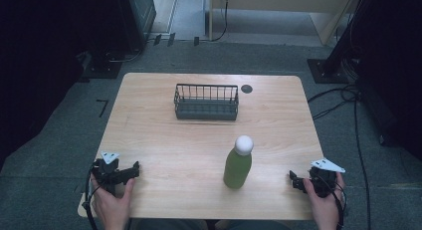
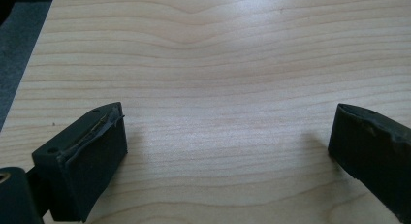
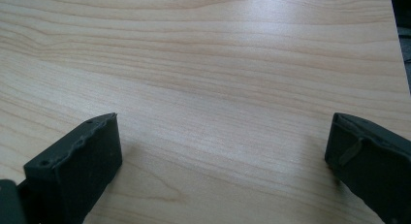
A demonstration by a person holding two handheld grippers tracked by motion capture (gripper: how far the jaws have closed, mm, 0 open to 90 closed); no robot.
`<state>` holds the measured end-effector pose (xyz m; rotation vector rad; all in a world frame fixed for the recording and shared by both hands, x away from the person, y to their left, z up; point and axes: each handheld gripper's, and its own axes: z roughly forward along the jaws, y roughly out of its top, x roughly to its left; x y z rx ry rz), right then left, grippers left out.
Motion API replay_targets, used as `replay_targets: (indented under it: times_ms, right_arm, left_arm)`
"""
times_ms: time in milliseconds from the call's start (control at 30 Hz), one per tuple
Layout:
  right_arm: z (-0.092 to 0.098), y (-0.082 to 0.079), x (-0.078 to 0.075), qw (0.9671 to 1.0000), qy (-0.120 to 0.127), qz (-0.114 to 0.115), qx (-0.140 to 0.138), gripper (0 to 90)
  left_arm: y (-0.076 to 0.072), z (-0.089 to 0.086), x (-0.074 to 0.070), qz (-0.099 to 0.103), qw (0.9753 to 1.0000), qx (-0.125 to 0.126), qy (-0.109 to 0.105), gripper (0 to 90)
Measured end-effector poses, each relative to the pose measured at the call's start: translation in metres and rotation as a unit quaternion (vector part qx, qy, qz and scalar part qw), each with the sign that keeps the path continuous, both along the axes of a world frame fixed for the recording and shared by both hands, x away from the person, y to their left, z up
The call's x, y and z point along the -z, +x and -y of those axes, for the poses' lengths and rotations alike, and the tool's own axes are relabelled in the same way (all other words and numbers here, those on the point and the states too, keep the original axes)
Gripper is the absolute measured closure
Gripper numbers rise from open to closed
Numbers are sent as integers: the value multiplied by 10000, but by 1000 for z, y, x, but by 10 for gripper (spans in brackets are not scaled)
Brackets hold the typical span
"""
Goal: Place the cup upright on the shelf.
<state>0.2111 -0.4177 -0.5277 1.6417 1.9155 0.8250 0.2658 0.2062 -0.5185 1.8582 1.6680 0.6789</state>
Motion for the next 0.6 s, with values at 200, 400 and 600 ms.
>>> replay_targets:
  times_ms: [200,400,600]
  right_arm:
    - [-1,0,0,10000,9,-9,71,0]
    - [-7,-1,0,9999,34,19,138,0]
    - [-13,-4,-5,9998,131,136,69,0]
  left_arm:
    - [1,2,0,0,10000,-97,-2,3]
    - [1,2,0,-3,10000,-97,0,3]
    - [1,2,0,-3,10000,-97,-1,3]
